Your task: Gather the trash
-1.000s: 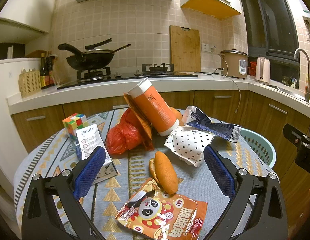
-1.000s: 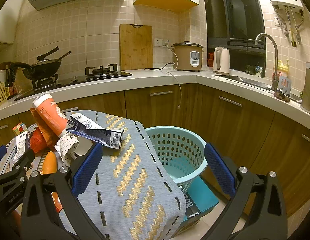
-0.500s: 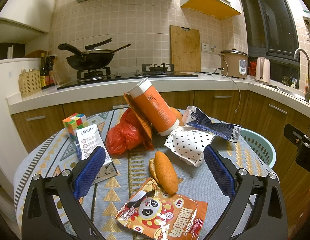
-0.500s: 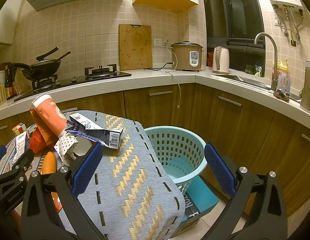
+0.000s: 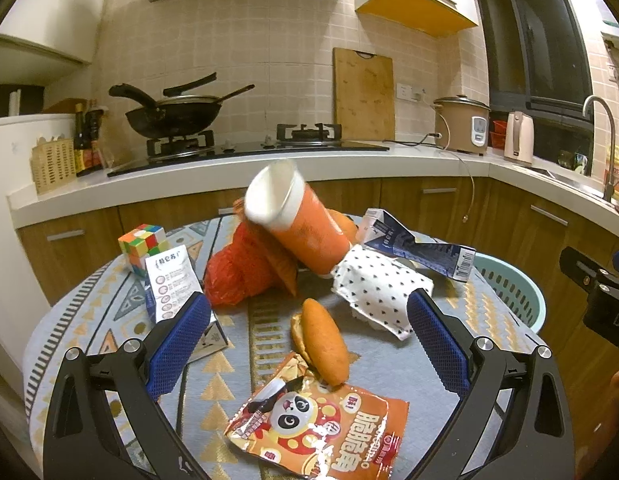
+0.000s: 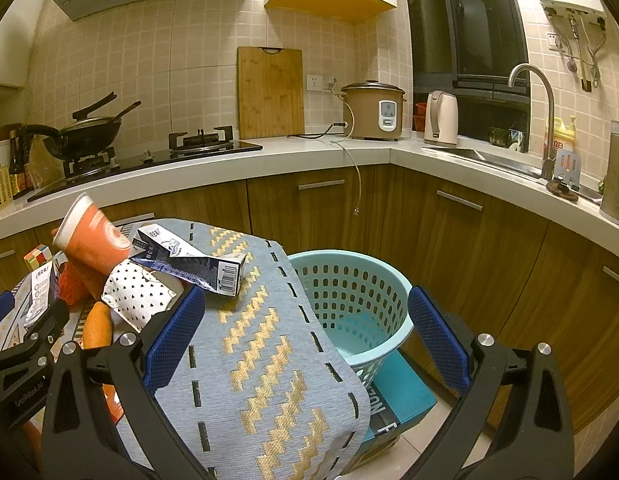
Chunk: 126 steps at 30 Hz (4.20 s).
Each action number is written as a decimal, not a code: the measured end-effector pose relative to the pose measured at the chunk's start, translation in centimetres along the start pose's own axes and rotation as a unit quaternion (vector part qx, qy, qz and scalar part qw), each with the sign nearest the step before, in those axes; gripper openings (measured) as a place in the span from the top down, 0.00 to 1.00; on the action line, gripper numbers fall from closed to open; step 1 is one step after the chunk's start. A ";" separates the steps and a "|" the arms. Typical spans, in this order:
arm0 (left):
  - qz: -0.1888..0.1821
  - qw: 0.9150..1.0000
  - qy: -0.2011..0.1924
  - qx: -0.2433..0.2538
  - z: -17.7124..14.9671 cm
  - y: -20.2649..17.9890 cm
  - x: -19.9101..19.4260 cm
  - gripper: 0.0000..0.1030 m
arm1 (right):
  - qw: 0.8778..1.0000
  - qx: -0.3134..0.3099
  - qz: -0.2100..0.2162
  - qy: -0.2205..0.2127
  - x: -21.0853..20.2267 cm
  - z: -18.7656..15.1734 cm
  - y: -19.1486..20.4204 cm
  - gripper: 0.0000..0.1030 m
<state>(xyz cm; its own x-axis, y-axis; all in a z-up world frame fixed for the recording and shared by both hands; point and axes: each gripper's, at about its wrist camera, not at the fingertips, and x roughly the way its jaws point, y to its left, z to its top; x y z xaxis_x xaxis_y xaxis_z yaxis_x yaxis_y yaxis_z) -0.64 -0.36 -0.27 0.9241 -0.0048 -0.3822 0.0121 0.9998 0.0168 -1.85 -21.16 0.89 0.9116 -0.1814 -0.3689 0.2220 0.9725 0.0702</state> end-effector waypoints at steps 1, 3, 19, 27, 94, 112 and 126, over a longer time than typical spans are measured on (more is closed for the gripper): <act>-0.001 1.000 0.000 -0.002 0.0 0.1 0.0 0.07 | 1.000 -0.001 0.001 0.000 0.0 0.0 0.1 0.06; 0.001 1.000 -0.001 -0.008 0.0 0.4 -0.2 0.07 | 1.000 -0.004 0.000 -0.001 -0.1 0.1 0.3 0.06; 0.034 0.994 0.049 -0.089 1.0 12.8 -2.6 0.11 | 0.991 -0.071 0.108 0.020 -1.7 -1.0 6.4 0.46; 0.023 0.987 0.137 -0.086 1.2 14.8 1.0 0.12 | 0.970 -0.096 0.207 0.087 -1.6 -3.6 11.5 0.47; 0.020 0.979 0.177 -0.102 1.3 14.3 3.2 0.46 | 0.944 -0.114 0.283 0.125 -2.1 0.0 12.2 0.96; -0.136 0.986 0.095 -0.022 8.6 -1.5 1.2 0.46 | 0.982 -0.011 0.180 0.053 -0.7 6.3 -0.1 0.96; -0.241 0.956 0.169 -0.008 7.8 -15.0 10.8 0.46 | 0.980 0.089 0.125 0.122 9.3 5.4 -10.9 0.96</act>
<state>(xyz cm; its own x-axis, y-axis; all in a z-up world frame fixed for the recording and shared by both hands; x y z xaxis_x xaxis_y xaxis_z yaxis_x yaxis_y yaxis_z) 12.16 -15.59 2.56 0.6358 -0.4616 -0.6185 0.3970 0.8829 -0.2508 6.07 -34.23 1.66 0.8400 0.1219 -0.5287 0.0783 0.9370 0.3403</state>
